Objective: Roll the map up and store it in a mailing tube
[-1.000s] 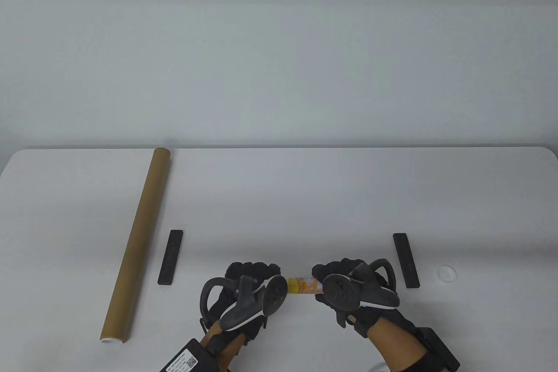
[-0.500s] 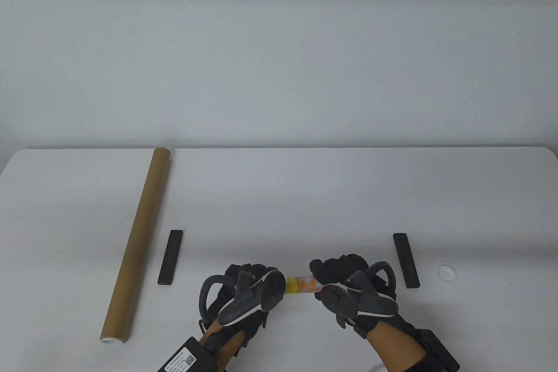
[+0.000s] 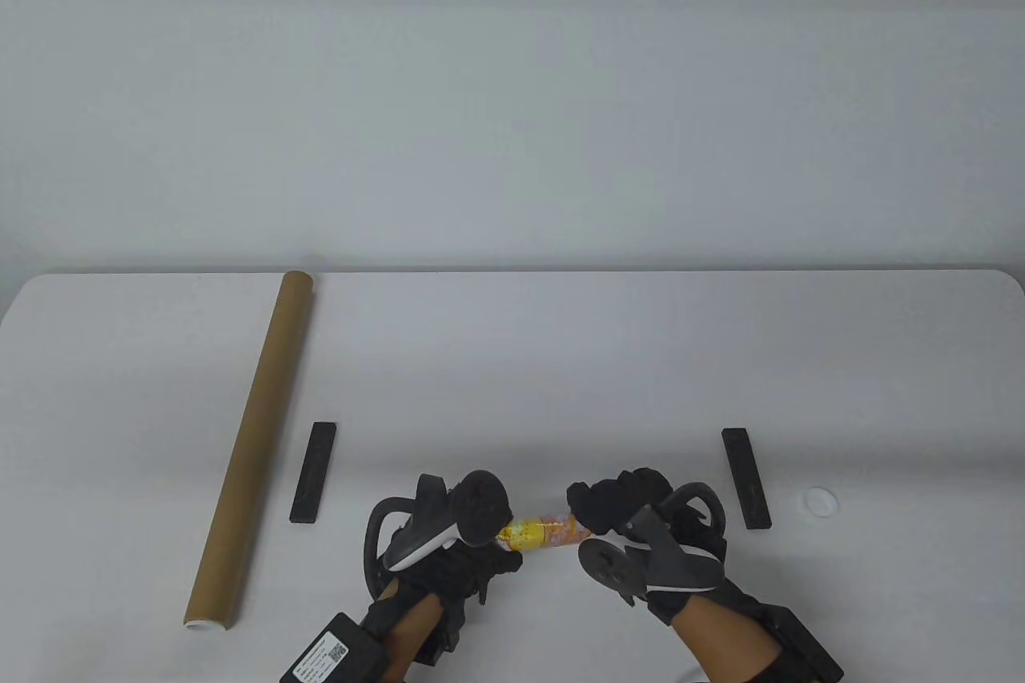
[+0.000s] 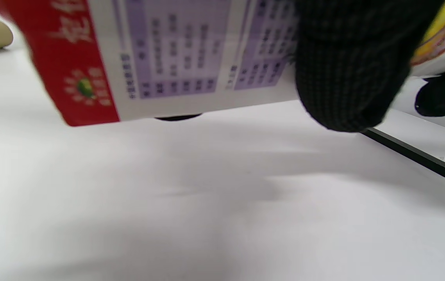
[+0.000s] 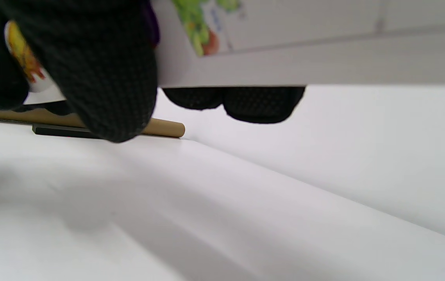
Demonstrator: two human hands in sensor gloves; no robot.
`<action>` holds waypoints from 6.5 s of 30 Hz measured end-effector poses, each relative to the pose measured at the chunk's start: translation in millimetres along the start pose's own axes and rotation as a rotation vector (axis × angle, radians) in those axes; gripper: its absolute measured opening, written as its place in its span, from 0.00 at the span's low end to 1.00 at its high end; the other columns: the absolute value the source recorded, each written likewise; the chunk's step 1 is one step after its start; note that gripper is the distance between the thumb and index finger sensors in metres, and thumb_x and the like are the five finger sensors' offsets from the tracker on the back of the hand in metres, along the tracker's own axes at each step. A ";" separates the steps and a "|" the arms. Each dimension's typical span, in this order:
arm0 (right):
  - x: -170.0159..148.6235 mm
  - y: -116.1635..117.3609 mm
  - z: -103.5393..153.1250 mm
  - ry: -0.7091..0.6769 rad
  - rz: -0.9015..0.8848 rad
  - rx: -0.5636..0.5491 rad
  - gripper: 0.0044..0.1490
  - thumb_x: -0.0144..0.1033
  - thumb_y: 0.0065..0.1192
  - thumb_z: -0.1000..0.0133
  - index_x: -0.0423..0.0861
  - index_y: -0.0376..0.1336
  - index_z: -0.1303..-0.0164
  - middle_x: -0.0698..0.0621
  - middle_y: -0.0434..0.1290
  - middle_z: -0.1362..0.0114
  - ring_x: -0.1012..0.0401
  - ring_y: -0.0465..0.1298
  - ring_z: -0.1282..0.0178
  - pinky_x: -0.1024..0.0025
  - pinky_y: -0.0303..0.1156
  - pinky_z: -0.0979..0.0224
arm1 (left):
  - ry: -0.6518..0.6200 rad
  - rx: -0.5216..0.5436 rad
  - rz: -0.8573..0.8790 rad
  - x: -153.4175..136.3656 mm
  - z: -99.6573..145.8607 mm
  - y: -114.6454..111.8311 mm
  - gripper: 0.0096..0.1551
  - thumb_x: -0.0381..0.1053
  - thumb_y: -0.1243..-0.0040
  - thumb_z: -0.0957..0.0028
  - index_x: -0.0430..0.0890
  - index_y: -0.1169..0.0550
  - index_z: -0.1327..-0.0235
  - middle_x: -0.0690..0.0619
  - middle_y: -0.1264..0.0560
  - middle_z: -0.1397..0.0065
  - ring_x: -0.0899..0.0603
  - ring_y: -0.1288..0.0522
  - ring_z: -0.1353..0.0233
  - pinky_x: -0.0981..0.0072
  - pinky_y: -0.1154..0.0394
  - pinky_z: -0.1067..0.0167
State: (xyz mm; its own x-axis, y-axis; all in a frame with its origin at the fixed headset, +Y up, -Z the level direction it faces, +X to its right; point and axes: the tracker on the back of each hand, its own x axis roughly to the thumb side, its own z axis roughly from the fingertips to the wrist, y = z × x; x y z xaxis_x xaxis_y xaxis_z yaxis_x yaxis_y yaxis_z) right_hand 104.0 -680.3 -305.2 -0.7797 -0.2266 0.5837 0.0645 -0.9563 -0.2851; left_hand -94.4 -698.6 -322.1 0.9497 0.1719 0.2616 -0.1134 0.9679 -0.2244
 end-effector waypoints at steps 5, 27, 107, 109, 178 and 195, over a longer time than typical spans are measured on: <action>-2.9 1.9 -1.4 0.013 -0.028 0.024 0.38 0.48 0.83 0.53 0.41 0.72 0.36 0.50 0.81 0.48 0.52 0.84 0.53 0.45 0.75 0.39 | -0.004 0.107 -0.097 5.6 4.0 0.9 0.33 0.71 0.24 0.68 0.62 0.19 0.47 0.59 0.16 0.51 0.50 0.14 0.49 0.56 0.24 0.35; -17.7 13.6 -3.6 0.041 -0.268 0.133 0.39 0.48 0.83 0.52 0.40 0.72 0.36 0.49 0.81 0.48 0.52 0.84 0.53 0.44 0.75 0.40 | -0.035 0.215 -0.244 17.1 11.7 6.7 0.29 0.69 0.23 0.67 0.64 0.18 0.52 0.60 0.16 0.53 0.50 0.14 0.52 0.57 0.23 0.35; -7.6 12.1 -2.5 0.033 -0.125 0.109 0.47 0.49 0.79 0.49 0.39 0.64 0.24 0.41 0.74 0.32 0.40 0.77 0.36 0.34 0.66 0.33 | 0.015 0.091 -0.109 5.4 5.4 4.3 0.26 0.68 0.22 0.66 0.63 0.17 0.54 0.59 0.16 0.56 0.50 0.14 0.54 0.56 0.23 0.35; -1.4 10.5 -3.1 0.019 -0.088 0.096 0.48 0.49 0.79 0.48 0.39 0.63 0.22 0.40 0.73 0.30 0.39 0.77 0.34 0.34 0.66 0.33 | 0.012 0.054 -0.080 6.1 4.5 3.9 0.26 0.68 0.22 0.65 0.63 0.17 0.54 0.59 0.16 0.56 0.50 0.14 0.54 0.57 0.23 0.35; -67.8 -2.6 4.5 0.316 -0.341 0.011 0.35 0.48 0.80 0.49 0.44 0.71 0.35 0.53 0.80 0.49 0.54 0.84 0.54 0.47 0.77 0.40 | 0.587 0.414 0.083 -175.7 30.1 49.7 0.45 0.69 0.21 0.67 0.69 0.31 0.34 0.57 0.29 0.29 0.46 0.23 0.31 0.50 0.29 0.28; -197.8 -7.6 57.7 0.783 -0.497 -0.013 0.35 0.47 0.80 0.49 0.44 0.71 0.35 0.52 0.80 0.48 0.54 0.84 0.53 0.47 0.76 0.40 | 0.354 0.490 -0.004 -136.2 40.9 52.7 0.44 0.68 0.18 0.70 0.70 0.29 0.38 0.61 0.24 0.33 0.49 0.21 0.32 0.50 0.34 0.25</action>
State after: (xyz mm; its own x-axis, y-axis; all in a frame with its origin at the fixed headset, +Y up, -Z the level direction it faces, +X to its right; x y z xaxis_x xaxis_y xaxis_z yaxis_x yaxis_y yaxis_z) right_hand 293.8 -638.9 -374.6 -0.9147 0.4023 -0.0371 -0.3929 -0.9071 -0.1510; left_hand -241.7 -663.5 -331.2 0.9804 0.1777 -0.0855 -0.1507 0.9547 0.2567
